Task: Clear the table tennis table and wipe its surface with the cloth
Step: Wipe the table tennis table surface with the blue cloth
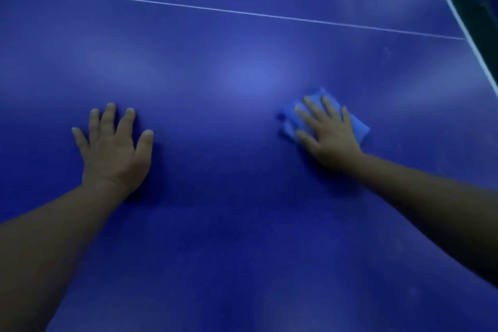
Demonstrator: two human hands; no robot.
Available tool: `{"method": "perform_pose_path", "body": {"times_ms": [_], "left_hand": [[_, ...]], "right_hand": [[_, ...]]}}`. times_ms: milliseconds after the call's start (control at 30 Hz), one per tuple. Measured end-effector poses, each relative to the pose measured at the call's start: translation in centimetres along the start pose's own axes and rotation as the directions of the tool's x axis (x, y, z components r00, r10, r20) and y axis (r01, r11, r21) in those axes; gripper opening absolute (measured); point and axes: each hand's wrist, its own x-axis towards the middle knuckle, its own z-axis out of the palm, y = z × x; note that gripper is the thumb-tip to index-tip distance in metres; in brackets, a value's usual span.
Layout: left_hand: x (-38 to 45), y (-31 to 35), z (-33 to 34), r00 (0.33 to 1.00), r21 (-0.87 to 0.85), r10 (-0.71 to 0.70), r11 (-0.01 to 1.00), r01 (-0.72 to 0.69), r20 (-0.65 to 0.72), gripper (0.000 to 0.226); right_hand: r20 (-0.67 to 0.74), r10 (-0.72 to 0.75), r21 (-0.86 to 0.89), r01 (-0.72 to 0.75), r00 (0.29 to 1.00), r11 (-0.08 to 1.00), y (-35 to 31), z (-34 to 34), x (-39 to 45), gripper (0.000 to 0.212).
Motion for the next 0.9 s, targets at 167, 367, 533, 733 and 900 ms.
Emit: {"method": "perform_pose_path", "body": {"times_ms": [167, 367, 533, 733, 900], "left_hand": [[-4.5, -0.7, -1.2, 0.994, -0.149, 0.108, 0.983, -0.110, -0.021, 0.073], [-15.9, -2.7, 0.7, 0.880, 0.042, 0.474, 0.879, -0.476, 0.042, 0.065], [-17.8, -3.7, 1.9, 0.865, 0.123, 0.481, 0.858, -0.498, 0.143, 0.063], [-17.7, -3.7, 1.8, 0.834, 0.120, 0.531, 0.827, -0.549, 0.150, 0.061], [-17.8, -3.8, 1.8, 0.838, 0.108, 0.515, 0.837, -0.537, 0.178, 0.059]], "right_hand": [[-0.037, 0.047, -0.020, -0.048, 0.998, 0.999, -3.0, 0.8, -5.0, 0.067], [0.023, -0.298, -0.019, 0.299, 0.954, 0.954, -6.2, 2.8, -26.6, 0.056], [-0.061, 0.145, -0.005, -0.146, 0.987, 0.989, -4.7, 2.5, -17.7, 0.060], [-0.083, 0.479, 0.100, -0.471, 0.874, 0.876, -13.6, 3.5, -19.2, 0.060], [0.018, 0.208, -0.009, -0.208, 0.978, 0.978, -13.6, 4.3, -29.4, 0.057]]}}
